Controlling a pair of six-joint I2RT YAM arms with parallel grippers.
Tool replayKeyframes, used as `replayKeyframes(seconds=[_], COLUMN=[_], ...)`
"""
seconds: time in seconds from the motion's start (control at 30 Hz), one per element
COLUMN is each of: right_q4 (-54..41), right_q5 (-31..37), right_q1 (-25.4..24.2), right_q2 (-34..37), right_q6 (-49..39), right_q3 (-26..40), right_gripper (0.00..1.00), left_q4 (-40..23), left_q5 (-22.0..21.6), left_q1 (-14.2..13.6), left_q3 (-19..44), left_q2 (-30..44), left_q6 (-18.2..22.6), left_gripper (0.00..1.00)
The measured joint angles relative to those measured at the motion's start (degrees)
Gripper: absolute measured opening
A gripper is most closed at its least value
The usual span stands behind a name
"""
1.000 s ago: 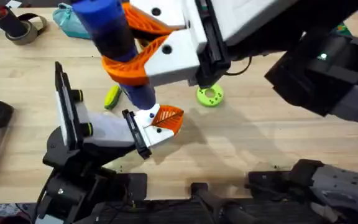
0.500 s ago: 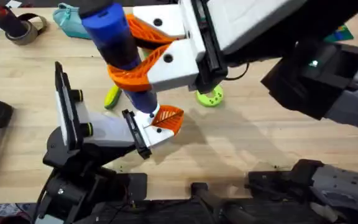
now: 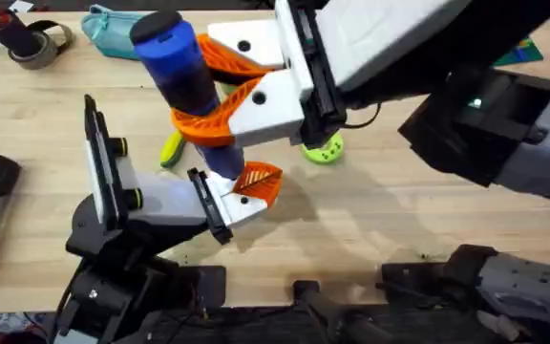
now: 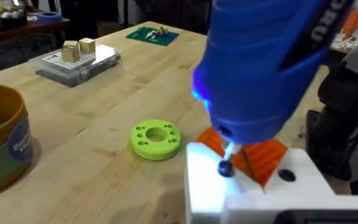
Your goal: Pick up the gripper from the table and insert it into the empty holder that is missing its gripper. Then pick up a screw, insert it into the mounting hole, and use the screwdriver to tighten it. Finally, clean up the table by picking up the vegetable and placing it into the bucket.
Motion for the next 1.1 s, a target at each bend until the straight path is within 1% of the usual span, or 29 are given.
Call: replayKeyframes(seconds=[0.2, 1.1], right_q4=[4.0, 4.0], right_q5=[0.0, 0.0], right_q1=[0.3, 0.7], right_q2=[0.0, 0.0], right_q6=[0.0, 1.2], right_q3=[-1.0, -1.5], right_gripper=[0.046, 0.044], left_q4=[0.0, 0.0], left_q5=[0.0, 0.0], left_q1=[0.0, 0.0], left_q3=[0.0, 0.0], left_q2=[0.0, 0.0], left_q6=[0.0, 0.0], left_gripper=[0.016, 0.016])
